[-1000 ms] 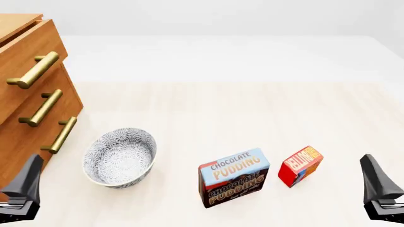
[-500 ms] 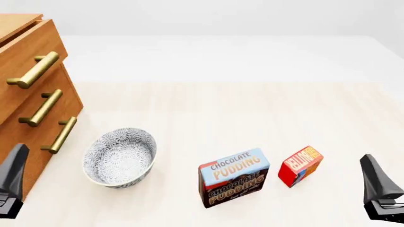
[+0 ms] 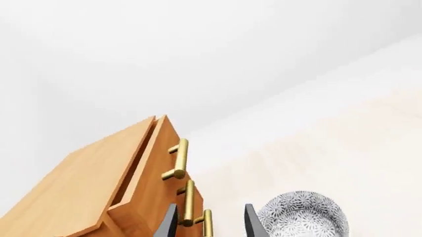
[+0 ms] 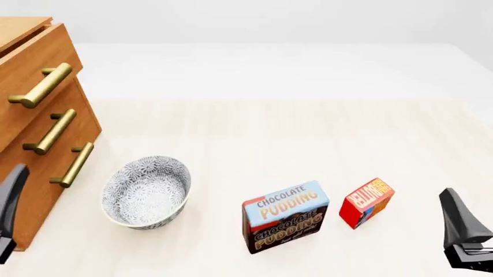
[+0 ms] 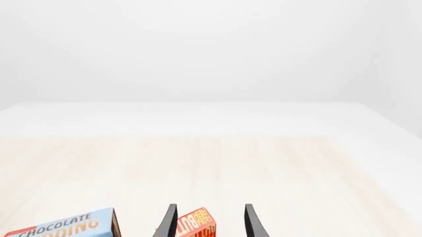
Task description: Put the butter at the back in the top drawer of the cabinet and close it.
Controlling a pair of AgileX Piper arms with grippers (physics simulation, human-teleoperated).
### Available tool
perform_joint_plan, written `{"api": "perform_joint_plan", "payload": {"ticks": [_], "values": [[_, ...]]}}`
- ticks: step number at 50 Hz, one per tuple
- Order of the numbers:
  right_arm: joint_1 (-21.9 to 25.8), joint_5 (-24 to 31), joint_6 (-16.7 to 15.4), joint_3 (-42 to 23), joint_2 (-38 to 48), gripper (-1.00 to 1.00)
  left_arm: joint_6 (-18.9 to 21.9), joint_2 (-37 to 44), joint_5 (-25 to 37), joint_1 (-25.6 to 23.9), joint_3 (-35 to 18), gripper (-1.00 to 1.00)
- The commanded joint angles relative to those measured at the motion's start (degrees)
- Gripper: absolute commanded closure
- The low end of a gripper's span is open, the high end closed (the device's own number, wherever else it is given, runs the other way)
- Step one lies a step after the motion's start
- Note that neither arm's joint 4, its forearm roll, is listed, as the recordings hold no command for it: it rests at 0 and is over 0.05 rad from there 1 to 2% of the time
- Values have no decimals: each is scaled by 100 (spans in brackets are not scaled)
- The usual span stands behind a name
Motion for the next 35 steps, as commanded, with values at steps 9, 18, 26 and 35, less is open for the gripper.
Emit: {"api": "perform_joint_plan", "payload": {"ticks": [9,18,26,35], "values": [[0,0,0,0,0,-100,1075,655,121,-335,-615,-100],[0,0,0,0,0,-100,1797,663,32,-379,-540,-100],[0,0,0,0,0,-100,2191,848,-214,-396,-457,-100],[0,0,0,0,0,-100,2614,1184,-507,-365,-335,-100]]}}
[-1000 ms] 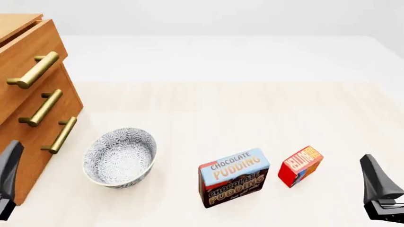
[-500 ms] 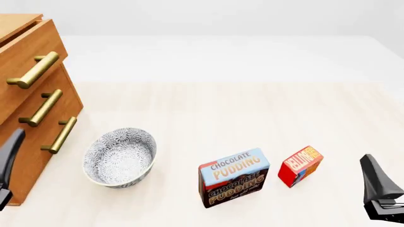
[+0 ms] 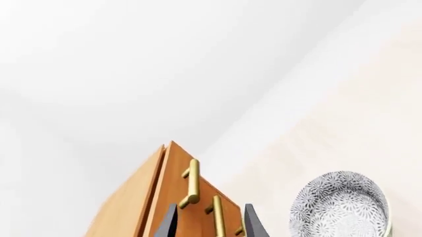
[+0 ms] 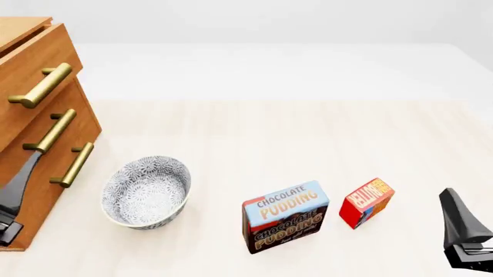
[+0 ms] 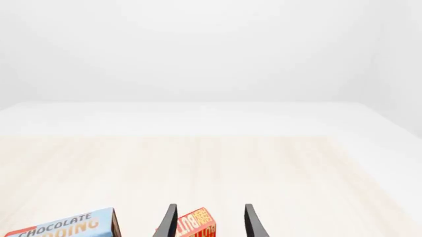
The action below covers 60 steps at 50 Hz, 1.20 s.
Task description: Put the butter at the back in the top drawer of the cabinet and close it.
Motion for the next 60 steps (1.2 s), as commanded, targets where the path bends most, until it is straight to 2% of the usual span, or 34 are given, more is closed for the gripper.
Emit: {"api": "perform_joint_plan", "payload": {"ticks": [1,17,20,24,26,33,37,46,51,60], "values": [[0,0,0,0,0,-100,548,343,-292,-2,95,-100],[0,0,0,0,0,-100,1316,832,-844,140,212,-100],[0,0,0,0,0,-100,1255,903,-746,276,100,-100],[0,0,0,0,0,-100,1348,948,-935,202,321,-100],[0,0,0,0,0,-100,1346,967,-904,206,270,-100],[0,0,0,0,0,-100,1500,1054,-996,253,216,-100],[0,0,0,0,0,-100,1773,1169,-1217,222,342,-100],[0,0,0,0,0,-100,2026,1364,-1360,322,227,-100],[0,0,0,0,0,-100,2001,1382,-1262,342,113,-100],[0,0,0,0,0,-100,2249,1583,-1483,341,141,-100]]}}
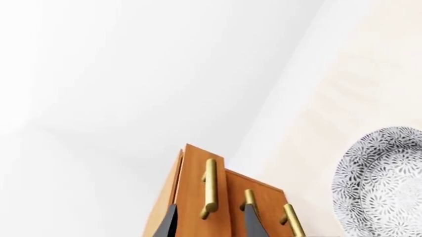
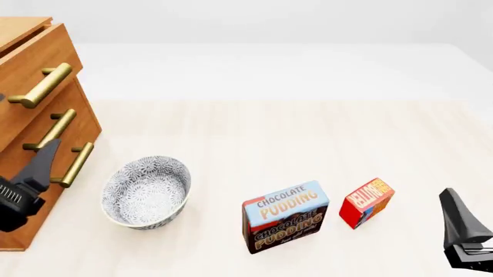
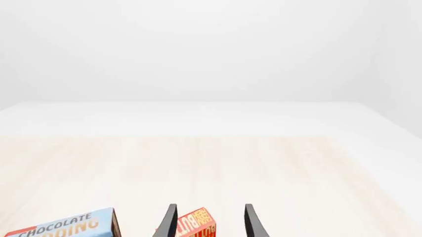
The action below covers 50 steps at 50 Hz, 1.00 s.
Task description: Put the butter at the back in the top drawer of the cabinet and close it.
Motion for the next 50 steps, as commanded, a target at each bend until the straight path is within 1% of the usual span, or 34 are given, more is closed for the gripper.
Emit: {"api": "perform_joint_plan", "payload": {"ticks": [1,14,15,21,27,37,50], "values": [[0,0,0,0,0,-100,269,244,-203,19,-28,-100],[0,0,0,0,0,-100,434,531,-414,48,-97,-100],[0,0,0,0,0,-100,438,544,-403,137,-91,-100],[0,0,0,0,0,-100,477,646,-498,175,-136,-100],[0,0,0,0,0,-100,561,737,-671,212,-59,-100],[0,0,0,0,0,-100,522,866,-653,363,-166,-100],[0,0,0,0,0,-100,649,1072,-800,405,-199,-100]]}}
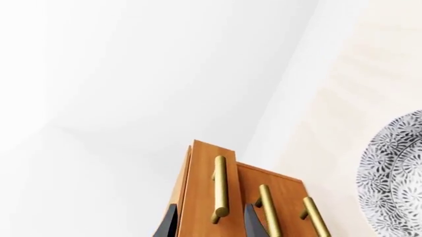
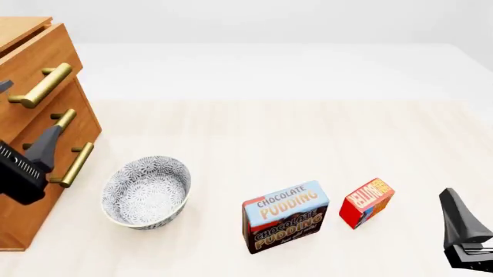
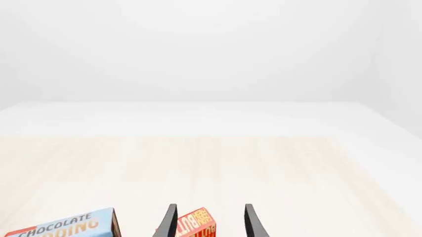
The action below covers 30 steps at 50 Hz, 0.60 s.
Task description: Put the butter at the back in the top drawer of the cabinet and close it.
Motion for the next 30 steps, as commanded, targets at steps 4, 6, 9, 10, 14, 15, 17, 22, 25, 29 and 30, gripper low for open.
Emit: {"api": "perform_joint_plan", "payload": {"ticks": [4,6,9,10,14,15,17,22,25,29,30], "values": [[0,0,0,0,0,-100,107,193,-168,73,-12,-100],[0,0,0,0,0,-100,122,232,-212,85,1,-100],[0,0,0,0,0,-100,114,297,-252,106,-19,-100],[0,0,0,0,0,-100,114,298,-253,106,-19,-100],[0,0,0,0,0,-100,135,410,-377,162,33,-100],[0,0,0,0,0,-100,136,424,-388,165,32,-100],[0,0,0,0,0,-100,142,454,-398,177,28,-100],[0,0,0,0,0,-100,138,525,-435,212,10,-100],[0,0,0,0,0,-100,155,580,-507,246,35,-100],[0,0,0,0,0,-100,163,609,-549,279,46,-100],[0,0,0,0,0,-100,163,609,-550,279,46,-100]]}}
